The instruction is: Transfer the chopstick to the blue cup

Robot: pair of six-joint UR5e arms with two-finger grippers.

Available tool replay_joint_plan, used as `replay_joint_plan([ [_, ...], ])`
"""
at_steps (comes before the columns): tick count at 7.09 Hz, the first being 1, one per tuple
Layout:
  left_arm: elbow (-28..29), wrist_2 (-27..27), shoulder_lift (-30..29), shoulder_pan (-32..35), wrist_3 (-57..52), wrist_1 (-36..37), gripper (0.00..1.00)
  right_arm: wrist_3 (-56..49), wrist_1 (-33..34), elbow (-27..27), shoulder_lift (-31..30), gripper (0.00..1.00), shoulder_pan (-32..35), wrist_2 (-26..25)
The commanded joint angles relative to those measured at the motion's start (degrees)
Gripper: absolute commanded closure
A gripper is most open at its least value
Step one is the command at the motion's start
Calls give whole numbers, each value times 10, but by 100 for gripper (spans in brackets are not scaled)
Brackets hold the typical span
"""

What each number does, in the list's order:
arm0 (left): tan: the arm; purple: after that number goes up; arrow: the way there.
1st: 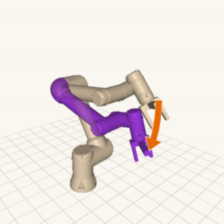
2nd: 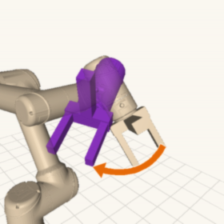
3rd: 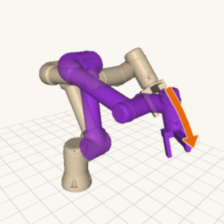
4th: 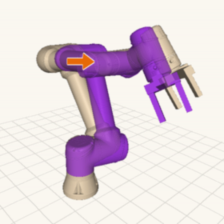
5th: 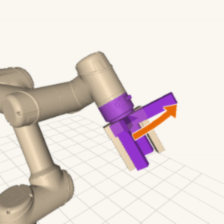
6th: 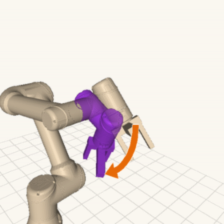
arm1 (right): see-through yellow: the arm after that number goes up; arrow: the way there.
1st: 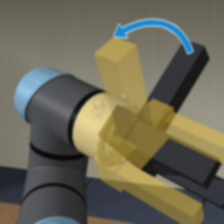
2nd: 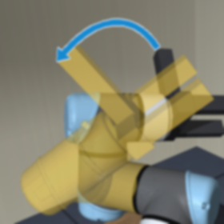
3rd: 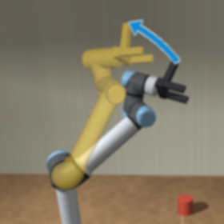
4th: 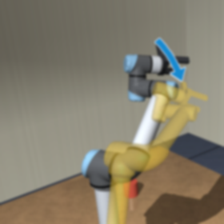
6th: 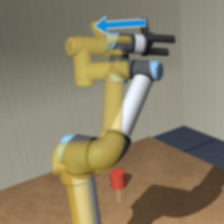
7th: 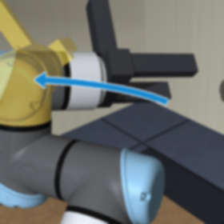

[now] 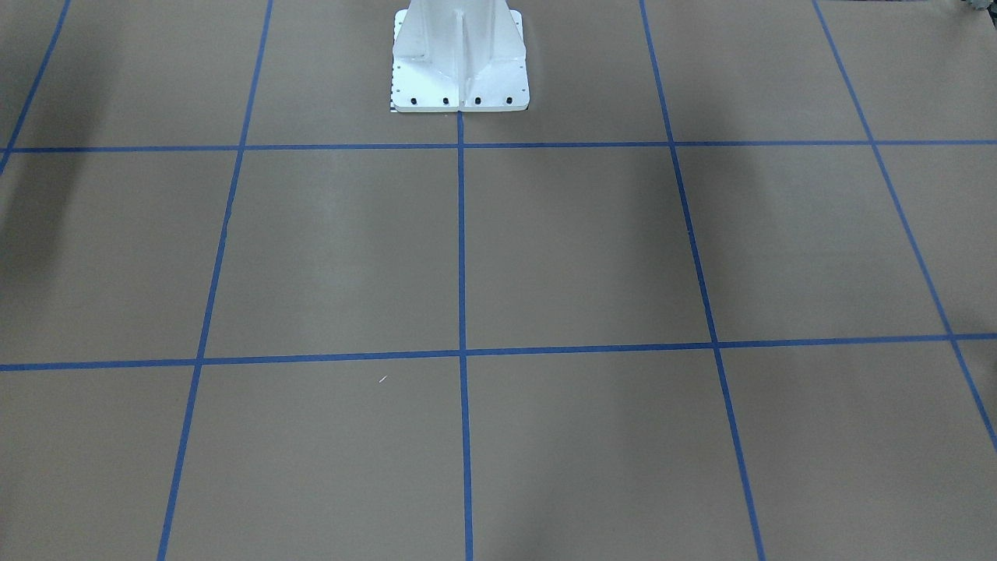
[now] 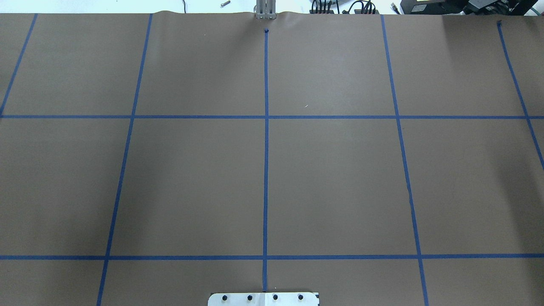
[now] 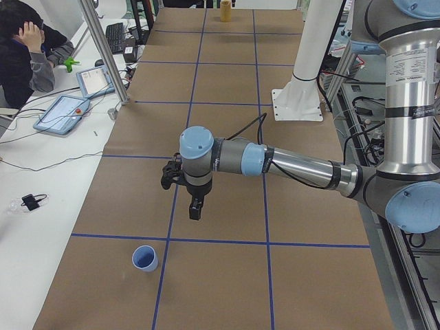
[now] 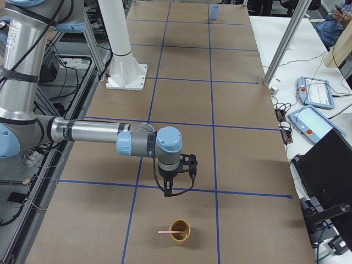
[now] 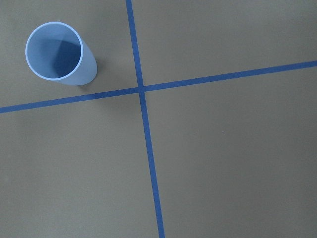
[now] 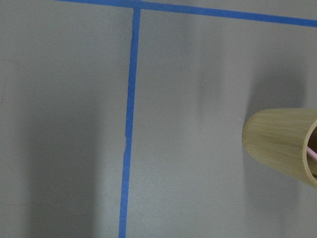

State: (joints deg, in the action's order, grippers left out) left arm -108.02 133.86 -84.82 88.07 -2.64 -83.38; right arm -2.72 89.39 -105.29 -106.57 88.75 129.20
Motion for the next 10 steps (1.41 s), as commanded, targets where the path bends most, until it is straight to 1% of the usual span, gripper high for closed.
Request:
replay_joint_plan([
  [1,0,0,1,0,0,1,1,-1,-1,0,0,0,0,0],
  [2,0,3,2,0,0,1,1,-1,-1,-2,0,0,0,2],
  [4,-4,1,2,0,0,0,1,-1,-1,-10,-2,0,2,48],
  [5,-9,1,3,0,0,0,1,0,-2,-9,-1,0,2,47],
  [7,-16,3,-9,4,3,-4,1,2,-4,-26,10,0,2,53],
  [8,-18,4,-27,4,4,-22,1,3,-15,-41,13,0,2,54],
  [9,-11,1,-43,4,4,-84,1,4,-63,-50,15,0,2,51],
  [10,23,3,-55,4,6,-159,1,4,-137,-25,19,0,2,48],
])
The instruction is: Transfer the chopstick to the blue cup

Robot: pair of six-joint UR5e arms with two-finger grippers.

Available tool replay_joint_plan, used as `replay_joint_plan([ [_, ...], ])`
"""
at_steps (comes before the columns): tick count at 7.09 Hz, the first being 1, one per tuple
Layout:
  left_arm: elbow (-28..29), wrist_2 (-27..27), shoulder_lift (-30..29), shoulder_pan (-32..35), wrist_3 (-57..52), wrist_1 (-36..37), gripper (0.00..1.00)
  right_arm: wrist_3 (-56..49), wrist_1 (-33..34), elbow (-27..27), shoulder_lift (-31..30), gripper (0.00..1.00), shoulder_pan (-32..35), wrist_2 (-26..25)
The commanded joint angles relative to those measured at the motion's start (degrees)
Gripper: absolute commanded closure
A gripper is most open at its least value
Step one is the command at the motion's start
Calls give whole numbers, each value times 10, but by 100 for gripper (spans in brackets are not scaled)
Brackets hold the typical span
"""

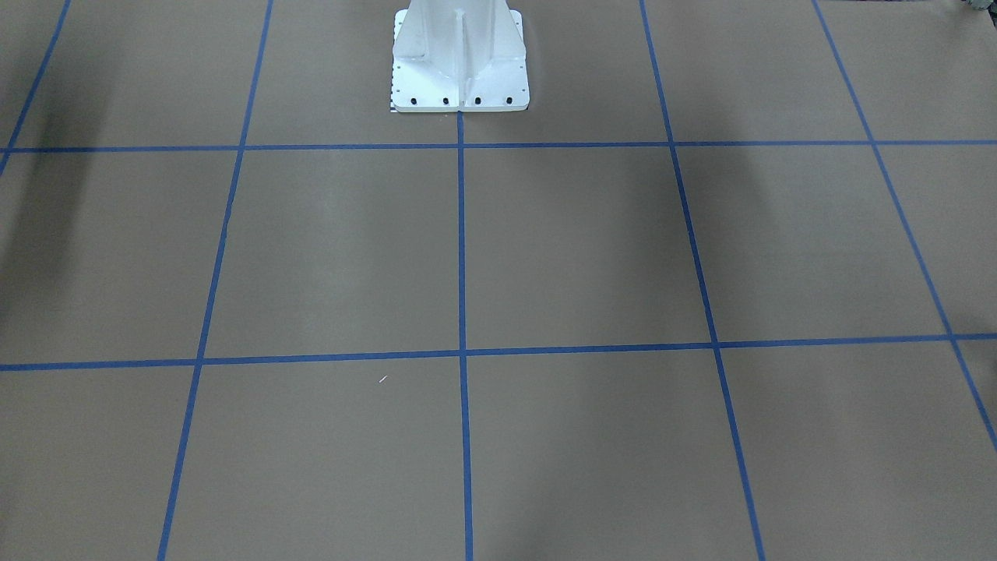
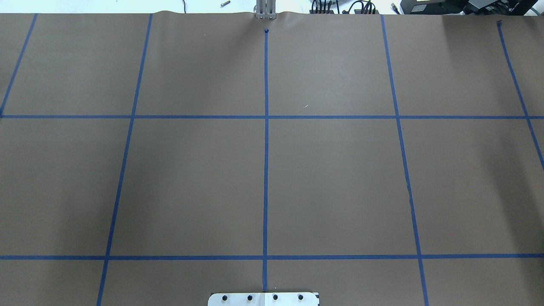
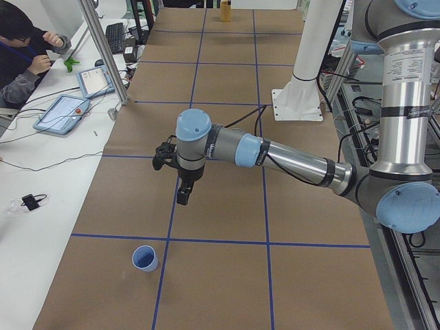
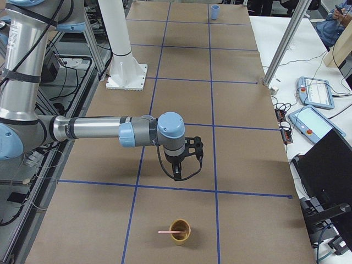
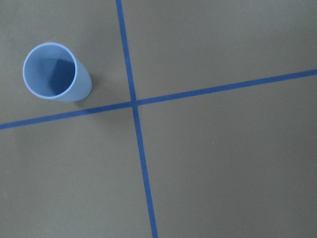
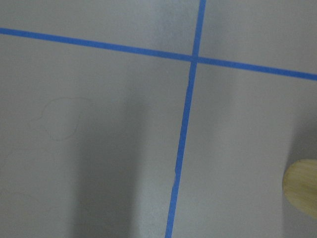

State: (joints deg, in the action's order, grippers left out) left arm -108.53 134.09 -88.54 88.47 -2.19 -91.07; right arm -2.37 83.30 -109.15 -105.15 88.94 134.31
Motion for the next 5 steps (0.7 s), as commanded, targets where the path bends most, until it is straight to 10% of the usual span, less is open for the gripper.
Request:
replay_joint_plan([
  [1,38,3,-14,0,1,-121,1,8,-138,39,10,0,1,0],
  [5,41,1,-24,-1,-6,-135,1,106,-264,48,-12,0,0,19],
])
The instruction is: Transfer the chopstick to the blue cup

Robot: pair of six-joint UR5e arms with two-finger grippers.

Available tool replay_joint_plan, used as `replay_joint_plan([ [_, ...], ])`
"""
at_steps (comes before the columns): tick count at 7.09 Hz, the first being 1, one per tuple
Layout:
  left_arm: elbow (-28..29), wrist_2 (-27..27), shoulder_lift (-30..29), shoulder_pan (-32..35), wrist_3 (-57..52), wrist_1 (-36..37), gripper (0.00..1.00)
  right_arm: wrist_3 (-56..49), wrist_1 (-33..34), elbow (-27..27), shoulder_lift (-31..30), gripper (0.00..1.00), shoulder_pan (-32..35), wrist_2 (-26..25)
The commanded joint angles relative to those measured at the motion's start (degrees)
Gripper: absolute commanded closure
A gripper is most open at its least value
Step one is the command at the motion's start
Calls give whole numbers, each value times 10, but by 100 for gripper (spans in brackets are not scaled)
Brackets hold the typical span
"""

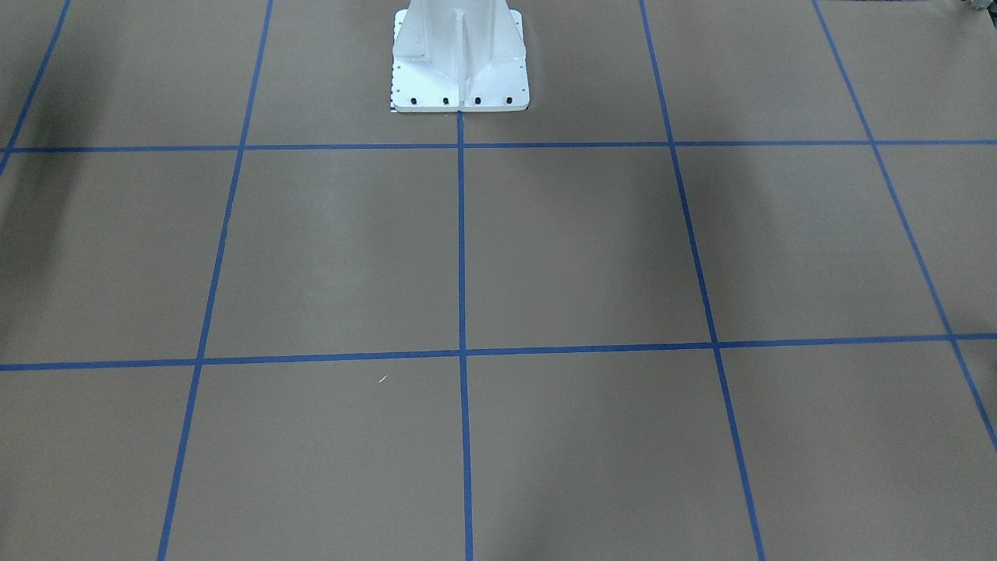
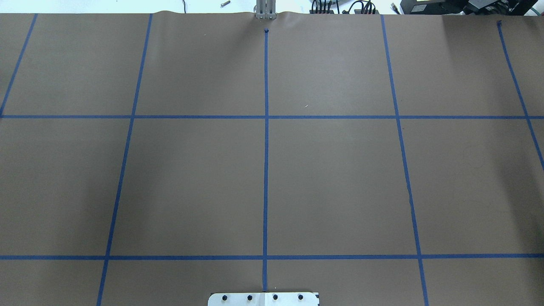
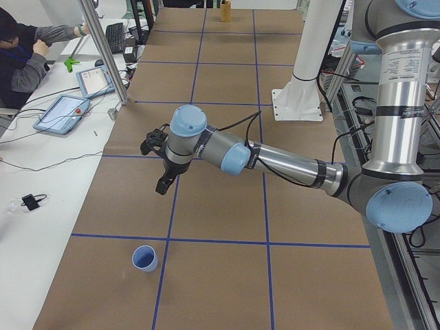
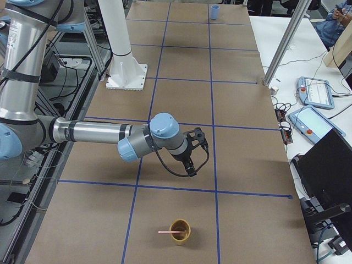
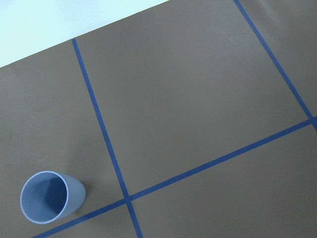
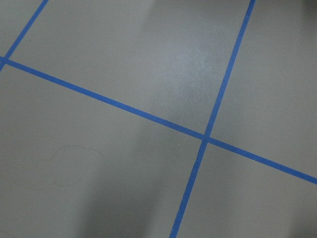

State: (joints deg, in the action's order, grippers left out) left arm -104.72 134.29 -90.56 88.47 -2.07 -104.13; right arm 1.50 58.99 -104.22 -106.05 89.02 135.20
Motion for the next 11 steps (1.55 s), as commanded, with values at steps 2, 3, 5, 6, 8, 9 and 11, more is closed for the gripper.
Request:
replay_joint_plan([
  [2,62,-3,-10,-1,-9,-39,1,198,-19,-11,15,0,-47,18],
  [3,126,-3,-36,-1,-32,-61,1,248,-19,-14,27,0,-72,8],
  [5,255,-43,-95,4,-59,-82,1,322,17,-60,34,0,-165,-108],
  [6,313,-65,-109,4,-58,-127,1,325,68,-71,63,0,-176,-120],
  [8,385,-79,-126,3,-57,-179,1,324,74,-73,67,0,-180,-121],
  [9,407,-80,-138,2,-55,-180,1,324,73,-73,67,0,-183,-120],
  [11,415,-79,-140,-19,-51,-180,2,324,73,-72,67,0,-183,-121],
])
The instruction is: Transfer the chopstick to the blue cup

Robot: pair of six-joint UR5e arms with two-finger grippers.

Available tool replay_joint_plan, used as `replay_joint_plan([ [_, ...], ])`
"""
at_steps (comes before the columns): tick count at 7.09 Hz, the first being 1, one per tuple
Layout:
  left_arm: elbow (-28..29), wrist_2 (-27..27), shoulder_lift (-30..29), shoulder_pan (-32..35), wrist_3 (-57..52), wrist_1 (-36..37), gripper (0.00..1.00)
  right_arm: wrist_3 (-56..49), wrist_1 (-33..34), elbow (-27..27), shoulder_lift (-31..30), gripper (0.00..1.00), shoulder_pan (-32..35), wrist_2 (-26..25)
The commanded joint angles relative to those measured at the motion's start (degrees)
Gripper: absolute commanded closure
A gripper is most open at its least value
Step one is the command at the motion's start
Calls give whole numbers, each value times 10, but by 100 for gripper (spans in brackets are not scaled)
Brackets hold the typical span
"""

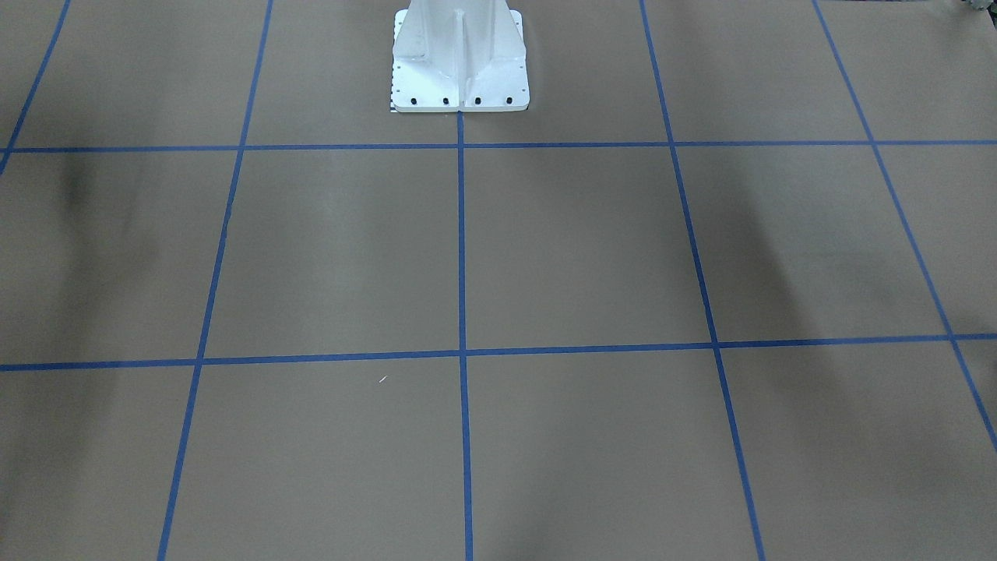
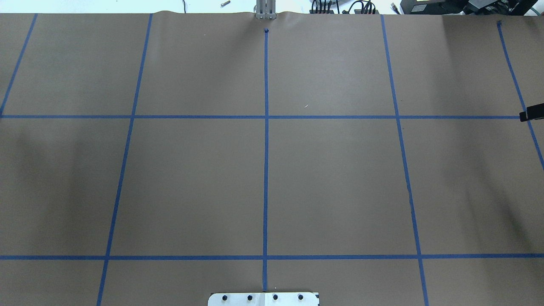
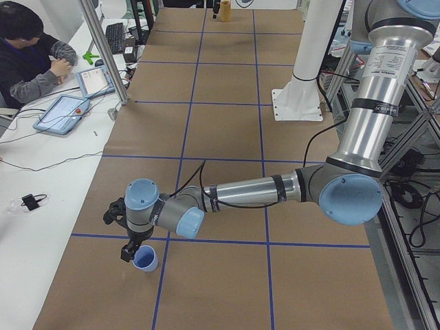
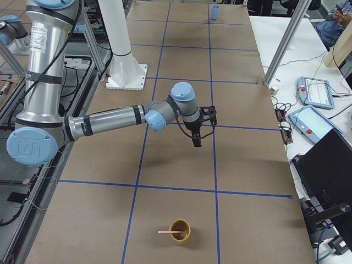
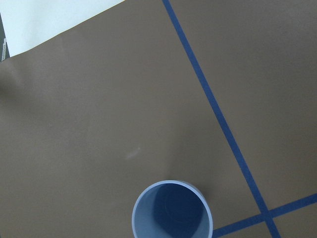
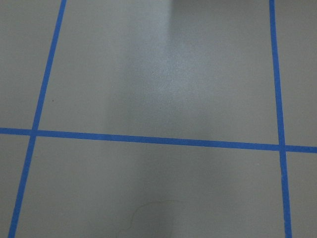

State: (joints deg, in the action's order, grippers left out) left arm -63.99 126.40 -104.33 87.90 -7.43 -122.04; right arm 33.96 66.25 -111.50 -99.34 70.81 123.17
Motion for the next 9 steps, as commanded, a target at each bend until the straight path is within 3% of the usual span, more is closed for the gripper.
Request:
replay_joint_plan([
  [1,11,0,-3,-24,3,-5,2,0,0,1,0,0,-1,-1],
  [3,47,-1,-2,-58,63,-87,2,0,-1,2,0,0,-1,-1],
  [6,64,-3,-2,-70,66,-94,3,0,-1,2,1,0,-1,-2],
  [7,65,-13,-2,-71,66,-94,21,0,-1,2,1,0,-1,-2],
  [8,69,-13,-2,-73,66,-94,58,0,-1,3,1,0,-1,-8],
  [9,69,-13,-1,-73,66,-94,80,0,-1,3,1,0,-1,-8],
])
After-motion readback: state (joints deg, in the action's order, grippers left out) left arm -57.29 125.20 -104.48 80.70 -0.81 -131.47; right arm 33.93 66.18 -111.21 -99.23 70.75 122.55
